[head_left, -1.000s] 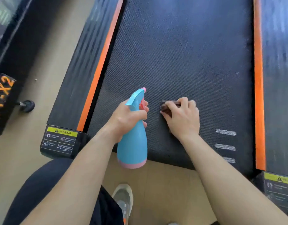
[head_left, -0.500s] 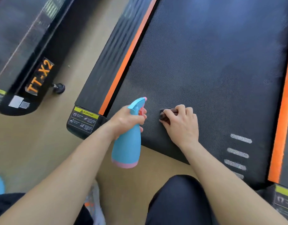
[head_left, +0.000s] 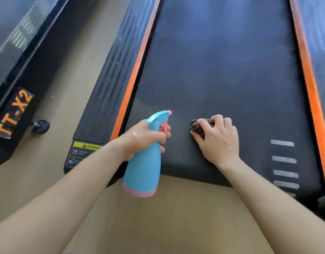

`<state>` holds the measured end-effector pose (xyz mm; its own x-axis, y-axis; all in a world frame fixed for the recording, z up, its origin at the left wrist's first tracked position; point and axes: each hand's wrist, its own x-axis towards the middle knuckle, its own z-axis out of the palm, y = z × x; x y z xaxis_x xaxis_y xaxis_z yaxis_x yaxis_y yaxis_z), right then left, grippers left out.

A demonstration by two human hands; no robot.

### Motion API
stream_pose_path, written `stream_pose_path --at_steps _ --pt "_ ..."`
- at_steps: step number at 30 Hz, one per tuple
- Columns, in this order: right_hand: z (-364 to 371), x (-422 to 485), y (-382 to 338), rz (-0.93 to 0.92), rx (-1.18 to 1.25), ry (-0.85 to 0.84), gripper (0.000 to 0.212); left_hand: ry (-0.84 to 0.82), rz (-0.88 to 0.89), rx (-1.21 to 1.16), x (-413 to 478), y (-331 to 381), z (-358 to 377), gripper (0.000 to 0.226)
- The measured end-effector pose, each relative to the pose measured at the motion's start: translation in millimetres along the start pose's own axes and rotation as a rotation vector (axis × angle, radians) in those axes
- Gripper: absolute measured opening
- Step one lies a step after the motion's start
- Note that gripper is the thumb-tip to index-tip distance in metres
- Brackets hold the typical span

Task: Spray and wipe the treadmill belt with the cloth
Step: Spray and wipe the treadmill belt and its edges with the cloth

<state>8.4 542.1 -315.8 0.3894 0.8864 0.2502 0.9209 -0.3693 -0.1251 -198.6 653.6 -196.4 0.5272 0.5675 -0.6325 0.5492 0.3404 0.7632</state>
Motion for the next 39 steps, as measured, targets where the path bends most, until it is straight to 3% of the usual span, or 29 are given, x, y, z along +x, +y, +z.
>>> stream_pose_path --at_steps 5,8,14,21,31,39 --pt "-1 -10 -8 0.223 -0.014 -0.002 0.043 -0.048 0.048 0.084 11 -10 -12 0.031" --pt "-7 -28 -12 0.324 -0.006 -0.005 0.041 -0.060 0.056 0.096 5 -19 -17 0.042" --pt "-16 -56 -18 0.349 -0.013 -0.043 0.042 -0.139 0.039 0.079 -18 -42 -22 0.027" --pt "-14 -53 -36 0.481 -0.014 -0.041 0.040 -0.127 0.011 0.182 -36 -50 -15 0.039" --pt "-11 -52 -29 0.205 0.010 0.008 0.045 0.028 -0.025 0.193 -31 -62 -13 0.008" --pt "10 33 -66 0.080 0.050 -0.101 0.044 0.048 0.020 0.150 -55 -74 -51 0.057"
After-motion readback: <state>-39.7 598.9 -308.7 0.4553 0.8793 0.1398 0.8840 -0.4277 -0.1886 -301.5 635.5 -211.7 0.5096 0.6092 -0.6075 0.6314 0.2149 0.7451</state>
